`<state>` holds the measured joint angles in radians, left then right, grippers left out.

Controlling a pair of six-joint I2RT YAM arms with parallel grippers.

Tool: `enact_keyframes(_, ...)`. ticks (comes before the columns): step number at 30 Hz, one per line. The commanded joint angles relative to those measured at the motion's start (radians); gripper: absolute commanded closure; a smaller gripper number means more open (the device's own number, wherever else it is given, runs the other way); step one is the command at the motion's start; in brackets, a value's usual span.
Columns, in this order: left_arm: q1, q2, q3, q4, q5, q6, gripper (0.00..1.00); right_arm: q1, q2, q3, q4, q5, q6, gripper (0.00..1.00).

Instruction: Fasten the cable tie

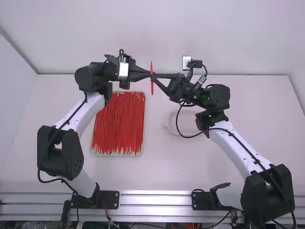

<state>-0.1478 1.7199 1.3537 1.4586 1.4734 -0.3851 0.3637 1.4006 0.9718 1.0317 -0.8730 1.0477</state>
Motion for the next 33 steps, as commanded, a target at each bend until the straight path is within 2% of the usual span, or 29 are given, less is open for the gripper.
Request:
enact_keyframes(1,-0.017,0.003,-0.02,0.052,0.093,-0.046,0.99,-0.023,-0.002,0.057,0.005,0.116,0.003,1.0)
enact_keyframes(7,-0.016,0.003,-0.02,0.083,0.092,-0.097,0.98,-0.025,-0.002,0.057,0.012,0.101,0.02,1.0)
enact_keyframes(9,-0.014,0.003,-0.02,0.072,0.091,-0.098,0.98,-0.028,-0.002,0.057,0.012,0.087,0.014,0.95)
enact_keyframes(10,-0.011,0.003,-0.02,0.05,0.09,-0.097,0.98,-0.039,-0.002,0.057,0.013,0.054,0.005,0.74)
enact_keyframes(11,-0.006,0.003,-0.02,0.039,0.092,-0.098,0.98,-0.043,-0.002,0.057,0.012,0.04,0.002,0.64)
enact_keyframes(13,-0.004,0.003,-0.02,-0.016,0.092,-0.101,0.98,-0.063,-0.002,0.057,0.013,-0.003,0.003,0.02)
enact_keyframes(17,-0.01,0.003,-0.02,-0.072,0.092,-0.103,0.98,-0.077,-0.002,0.057,0.016,-0.036,0.008,0.02)
enact_keyframes(23,-0.01,0.003,-0.02,-0.051,0.092,-0.194,0.98,-0.082,-0.002,0.056,0.0,-0.047,0.129,0.02)
enact_keyframes(28,-0.013,0.003,-0.02,-0.056,0.092,-0.195,0.98,-0.082,-0.002,0.055,-0.003,-0.047,0.146,0.0)
enact_keyframes(33,-0.051,0.003,-0.02,-0.064,0.092,-0.195,0.98,-0.082,-0.002,0.055,-0.005,-0.055,0.183,0.04)
